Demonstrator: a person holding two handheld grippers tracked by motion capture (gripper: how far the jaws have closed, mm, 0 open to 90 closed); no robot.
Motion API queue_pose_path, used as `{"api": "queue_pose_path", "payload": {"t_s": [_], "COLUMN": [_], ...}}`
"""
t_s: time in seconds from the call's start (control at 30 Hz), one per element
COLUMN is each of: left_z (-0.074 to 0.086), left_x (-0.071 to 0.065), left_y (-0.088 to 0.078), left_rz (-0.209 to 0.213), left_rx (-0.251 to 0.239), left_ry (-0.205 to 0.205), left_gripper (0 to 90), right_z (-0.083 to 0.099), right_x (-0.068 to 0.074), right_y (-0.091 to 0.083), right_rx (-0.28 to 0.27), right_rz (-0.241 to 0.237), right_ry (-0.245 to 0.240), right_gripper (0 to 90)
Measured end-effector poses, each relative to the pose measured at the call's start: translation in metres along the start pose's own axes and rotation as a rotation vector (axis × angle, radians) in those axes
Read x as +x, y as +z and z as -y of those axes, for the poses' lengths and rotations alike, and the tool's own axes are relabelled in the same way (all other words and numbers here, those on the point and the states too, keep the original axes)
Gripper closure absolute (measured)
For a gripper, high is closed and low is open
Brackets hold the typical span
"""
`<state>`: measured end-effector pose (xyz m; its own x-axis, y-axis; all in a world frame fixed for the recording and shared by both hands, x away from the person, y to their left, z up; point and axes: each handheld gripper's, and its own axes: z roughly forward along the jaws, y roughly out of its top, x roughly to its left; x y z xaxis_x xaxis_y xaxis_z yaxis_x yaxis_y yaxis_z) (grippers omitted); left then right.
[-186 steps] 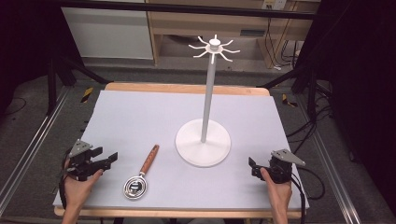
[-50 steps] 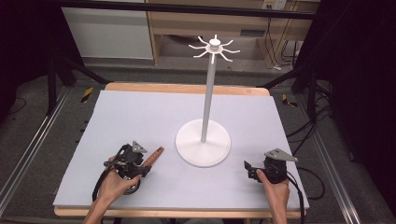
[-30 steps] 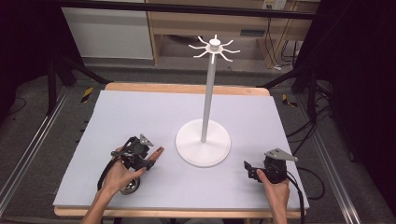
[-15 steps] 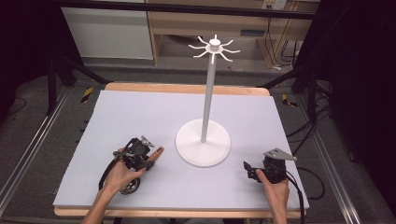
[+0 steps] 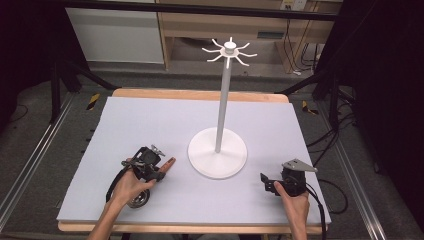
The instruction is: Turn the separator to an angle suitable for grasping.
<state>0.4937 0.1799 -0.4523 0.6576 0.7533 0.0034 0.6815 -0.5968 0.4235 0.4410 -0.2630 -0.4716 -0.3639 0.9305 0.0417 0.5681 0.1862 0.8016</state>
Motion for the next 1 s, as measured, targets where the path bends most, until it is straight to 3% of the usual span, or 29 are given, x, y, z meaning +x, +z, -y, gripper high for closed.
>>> {"api": "queue_pose_path", "payload": {"t_s": [0.43,0.57,1.0], "left_z": [-0.002,0.001,0.013], "left_x": [0.001,0.003,0.0], "left_y": [-0.001,-0.004,-0.049], "left_rz": [0.002,0.012,0.011], "left_rx": [0.016,-0.016,-0.18], "left_ry": [0.014,0.002,-0.006], "left_gripper": [67.1,67.2,67.5], "right_z": [0.0,0.0,0.001], "right_x": [0.0,-0.001,-0.001], "right_y": [0.0,0.0,0.0], "right_rx": [0.005,-0.001,-0.001], "right_rz": [-0.008,-0.006,0.0], "right_ry": [0.007,0.001,-0.006], "right_gripper": [6.2,6.2,6.2]}}
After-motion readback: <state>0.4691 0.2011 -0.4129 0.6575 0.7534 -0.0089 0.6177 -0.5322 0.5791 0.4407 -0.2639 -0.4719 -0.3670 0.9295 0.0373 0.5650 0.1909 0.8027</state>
